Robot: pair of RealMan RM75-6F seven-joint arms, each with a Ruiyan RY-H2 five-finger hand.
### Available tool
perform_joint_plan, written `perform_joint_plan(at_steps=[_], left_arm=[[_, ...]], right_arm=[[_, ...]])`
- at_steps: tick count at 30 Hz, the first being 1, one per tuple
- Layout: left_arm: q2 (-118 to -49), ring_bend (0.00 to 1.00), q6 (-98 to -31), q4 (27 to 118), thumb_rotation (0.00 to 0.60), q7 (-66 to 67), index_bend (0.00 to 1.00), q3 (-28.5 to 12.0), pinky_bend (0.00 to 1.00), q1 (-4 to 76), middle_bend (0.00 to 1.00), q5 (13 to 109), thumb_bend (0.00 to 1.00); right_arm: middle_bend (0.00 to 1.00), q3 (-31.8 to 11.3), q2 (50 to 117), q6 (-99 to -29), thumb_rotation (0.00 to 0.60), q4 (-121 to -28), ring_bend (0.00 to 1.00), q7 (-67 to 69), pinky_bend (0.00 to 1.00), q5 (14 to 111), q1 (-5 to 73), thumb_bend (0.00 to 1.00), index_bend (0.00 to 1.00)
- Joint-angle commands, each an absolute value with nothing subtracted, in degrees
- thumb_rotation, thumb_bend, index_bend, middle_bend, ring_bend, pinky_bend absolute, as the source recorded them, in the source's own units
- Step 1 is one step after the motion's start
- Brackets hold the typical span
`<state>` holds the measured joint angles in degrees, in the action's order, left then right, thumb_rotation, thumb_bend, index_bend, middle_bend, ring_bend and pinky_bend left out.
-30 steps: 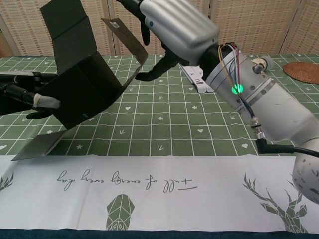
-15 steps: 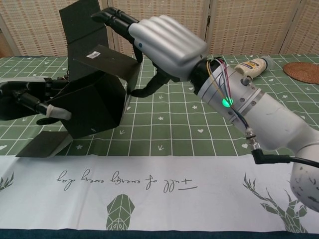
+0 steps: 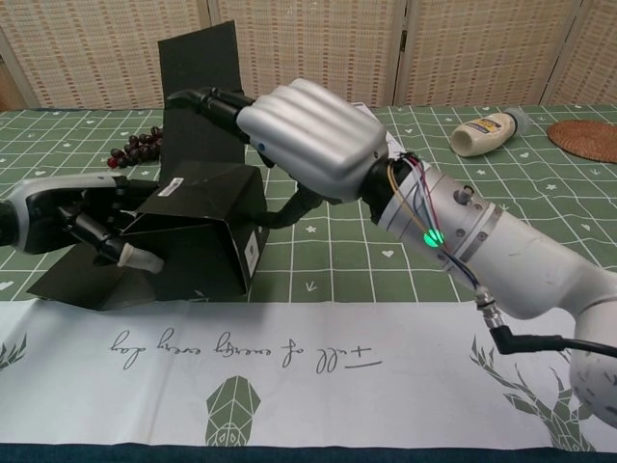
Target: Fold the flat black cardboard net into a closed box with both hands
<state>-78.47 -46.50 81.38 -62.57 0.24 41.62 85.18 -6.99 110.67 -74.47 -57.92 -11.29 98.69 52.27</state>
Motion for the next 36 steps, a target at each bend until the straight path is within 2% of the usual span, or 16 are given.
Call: perform_joint_plan(at_steps=[1, 10, 15, 23, 29, 36], left_arm=[[-80.5, 0.58, -46.0, 80.3, 0.6, -59.6, 0.24, 0.0, 0.81, 41.6, 0.24, 84.4, 0.08], [-85.0, 0.57, -46.8, 77.3, 0.6, -50.6, 0.24, 0.1, 0.81, 40.7, 0.24, 83.5, 0.08], [-86.4, 0.57, -47.3, 76.2, 0.6, -47.3, 0.24, -0.1, 0.81, 40.2, 0.24, 83.3, 0.08], [-86.7, 0.56, -47.6, 76.3, 0.6, -45.0, 0.23, -0.6, 0.81, 39.9, 0.23, 82.8, 0.08], [-86.3, 0.56, -47.1, 76.9, 0.6, -45.4, 0.18, -0.9, 0.81, 39.9, 0.18, 82.9, 0.08], [-85.9, 0.55, -46.6, 77.3, 0.6, -45.8, 0.15, -1.1, 0.81, 40.2, 0.17, 83.1, 0.08]], right_arm=[[0.1, -5.3, 112.2, -74.2, 0.6, -55.9, 0.56, -11.8, 0.96, 99.7, 52.0, 0.21, 0.0], [0.13, -2.7, 115.5, -73.9, 0.6, -50.2, 0.58, -9.1, 0.96, 100.7, 51.1, 0.22, 0.0], [0.18, -1.7, 116.1, -74.0, 0.6, -48.3, 0.61, -7.5, 0.95, 101.8, 51.4, 0.24, 0.0], [0.28, -1.1, 115.8, -73.2, 0.6, -47.7, 0.65, -6.8, 0.95, 102.4, 52.0, 0.27, 0.17], [0.28, -0.9, 115.2, -73.1, 0.6, -48.5, 0.65, -6.8, 0.95, 102.7, 52.2, 0.28, 0.19], [0.28, -0.7, 114.5, -72.4, 0.6, -49.6, 0.65, -7.2, 0.95, 102.7, 52.2, 0.28, 0.19]])
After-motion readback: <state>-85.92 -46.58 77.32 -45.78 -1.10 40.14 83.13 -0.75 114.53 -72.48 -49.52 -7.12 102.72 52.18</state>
